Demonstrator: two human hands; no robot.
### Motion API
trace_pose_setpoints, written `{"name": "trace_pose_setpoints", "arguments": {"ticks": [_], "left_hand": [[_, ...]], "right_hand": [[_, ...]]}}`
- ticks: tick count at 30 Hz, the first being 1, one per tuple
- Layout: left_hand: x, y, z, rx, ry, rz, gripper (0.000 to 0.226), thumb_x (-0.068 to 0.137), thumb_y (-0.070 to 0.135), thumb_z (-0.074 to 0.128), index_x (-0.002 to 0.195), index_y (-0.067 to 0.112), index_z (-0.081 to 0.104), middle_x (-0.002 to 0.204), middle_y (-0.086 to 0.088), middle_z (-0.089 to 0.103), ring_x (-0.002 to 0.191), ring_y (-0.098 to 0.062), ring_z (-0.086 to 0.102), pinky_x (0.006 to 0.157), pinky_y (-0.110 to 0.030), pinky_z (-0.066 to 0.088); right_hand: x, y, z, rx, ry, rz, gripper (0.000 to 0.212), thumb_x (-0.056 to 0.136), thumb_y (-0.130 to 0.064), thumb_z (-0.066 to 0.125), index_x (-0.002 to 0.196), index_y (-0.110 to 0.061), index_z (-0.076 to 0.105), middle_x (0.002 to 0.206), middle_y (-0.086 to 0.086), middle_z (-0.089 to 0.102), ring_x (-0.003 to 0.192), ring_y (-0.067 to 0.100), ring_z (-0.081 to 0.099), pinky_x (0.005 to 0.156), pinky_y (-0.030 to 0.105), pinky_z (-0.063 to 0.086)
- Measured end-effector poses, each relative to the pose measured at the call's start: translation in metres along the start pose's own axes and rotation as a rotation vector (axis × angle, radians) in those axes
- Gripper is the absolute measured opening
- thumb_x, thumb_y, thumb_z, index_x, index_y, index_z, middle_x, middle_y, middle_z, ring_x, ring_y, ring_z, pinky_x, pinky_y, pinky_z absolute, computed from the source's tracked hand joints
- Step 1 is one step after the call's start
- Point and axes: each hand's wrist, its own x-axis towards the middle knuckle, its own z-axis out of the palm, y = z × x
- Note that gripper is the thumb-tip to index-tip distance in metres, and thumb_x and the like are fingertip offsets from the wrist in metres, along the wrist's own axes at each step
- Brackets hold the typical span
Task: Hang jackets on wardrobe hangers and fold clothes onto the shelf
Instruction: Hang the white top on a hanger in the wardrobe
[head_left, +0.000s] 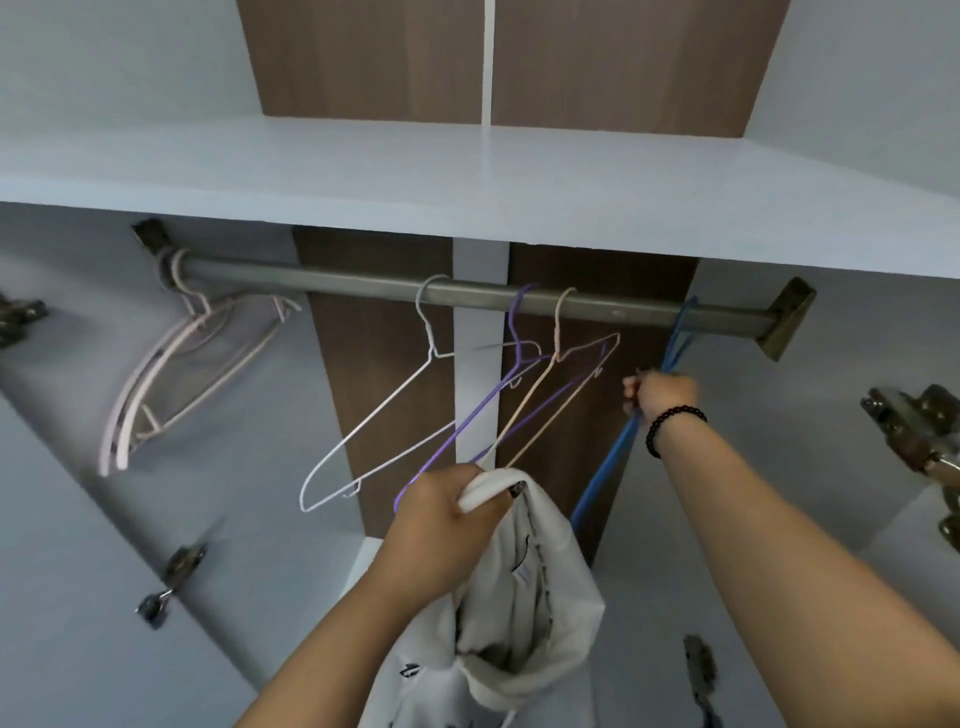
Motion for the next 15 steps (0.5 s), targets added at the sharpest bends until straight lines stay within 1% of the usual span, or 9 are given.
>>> {"name": "trace_pose_setpoints", "arguments": {"ticks": [2,5,6,7,8,10,11,13,15], "left_hand": [[-0.001,-0.004,-0.007,0.012,0.029,-0.014,0.033,0.088,0.022,0.067,0.058,0.016,0.054,0.045,0.012,0.040,0.044,-0.003,0.035,0.045,-0.013,0.028],[-0.005,-0.012,-0.016,-0.013,0.046,-0.048,0.028,0.087,0.025,0.067,0.066,0.009,0.060,0.048,0.013,0.040,0.046,-0.002,0.034,0.046,-0.016,0.031],[-0.007,-0.014,-0.020,-0.021,0.050,-0.053,0.029,0.087,0.025,0.067,0.065,0.008,0.058,0.048,0.013,0.039,0.046,-0.002,0.033,0.046,-0.017,0.030],[-0.009,-0.016,-0.023,-0.026,0.057,-0.064,0.030,0.087,0.024,0.067,0.063,0.008,0.057,0.048,0.013,0.038,0.047,-0.003,0.033,0.046,-0.018,0.030],[-0.010,-0.017,-0.027,-0.029,0.070,-0.079,0.033,0.087,0.023,0.066,0.059,0.011,0.054,0.047,0.013,0.037,0.046,-0.003,0.031,0.045,-0.017,0.029],[-0.014,-0.019,-0.033,-0.057,0.093,-0.115,0.042,0.088,0.021,0.065,0.050,0.017,0.046,0.044,0.013,0.035,0.044,-0.003,0.029,0.044,-0.016,0.027],[-0.016,-0.021,-0.035,-0.084,0.099,-0.127,0.044,0.089,0.020,0.064,0.049,0.019,0.045,0.044,0.013,0.035,0.044,-0.003,0.029,0.044,-0.015,0.027],[-0.021,-0.026,-0.040,-0.133,0.107,-0.136,0.037,0.091,0.019,0.063,0.056,0.014,0.052,0.048,0.013,0.038,0.047,-0.002,0.031,0.046,-0.014,0.028],[-0.025,-0.033,-0.045,-0.173,0.113,-0.154,0.029,0.092,0.021,0.063,0.068,0.004,0.060,0.055,0.008,0.043,0.051,-0.004,0.035,0.050,-0.017,0.032]], "right_hand": [[-0.002,-0.005,-0.004,-0.059,0.044,-0.085,0.022,0.099,-0.008,0.042,0.079,-0.008,0.051,0.067,0.006,0.051,0.045,0.012,0.046,0.038,0.022,0.039],[-0.016,-0.012,-0.011,-0.044,0.119,-0.149,0.017,0.098,-0.010,0.045,0.105,-0.006,0.060,0.101,0.018,0.065,0.063,0.023,0.053,0.051,0.029,0.038],[-0.022,-0.013,-0.014,-0.088,0.125,-0.182,0.019,0.097,-0.012,0.047,0.109,-0.004,0.060,0.104,0.019,0.065,0.069,0.028,0.057,0.052,0.030,0.038],[-0.029,-0.014,-0.017,-0.131,0.128,-0.216,0.021,0.097,-0.015,0.049,0.108,-0.003,0.062,0.097,0.017,0.066,0.070,0.030,0.058,0.053,0.030,0.038],[-0.035,-0.015,-0.019,-0.158,0.120,-0.242,0.021,0.097,-0.018,0.050,0.100,-0.004,0.065,0.081,0.011,0.063,0.064,0.028,0.055,0.052,0.029,0.037],[-0.046,-0.011,-0.027,-0.222,0.128,-0.276,0.028,0.095,-0.022,0.052,0.070,-0.011,0.060,0.059,0.004,0.048,0.056,0.025,0.046,0.053,0.032,0.037],[-0.052,-0.007,-0.031,-0.261,0.142,-0.302,0.033,0.094,-0.021,0.051,0.062,-0.015,0.056,0.056,0.004,0.045,0.058,0.025,0.047,0.057,0.034,0.039],[-0.068,0.000,-0.040,-0.310,0.149,-0.331,0.033,0.092,-0.018,0.050,0.062,-0.014,0.061,0.055,0.007,0.049,0.059,0.026,0.050,0.061,0.039,0.041],[-0.087,0.009,-0.051,-0.324,0.110,-0.324,0.034,0.094,-0.016,0.048,0.066,-0.010,0.065,0.060,0.009,0.053,0.052,0.026,0.048,0.054,0.034,0.040]]}}
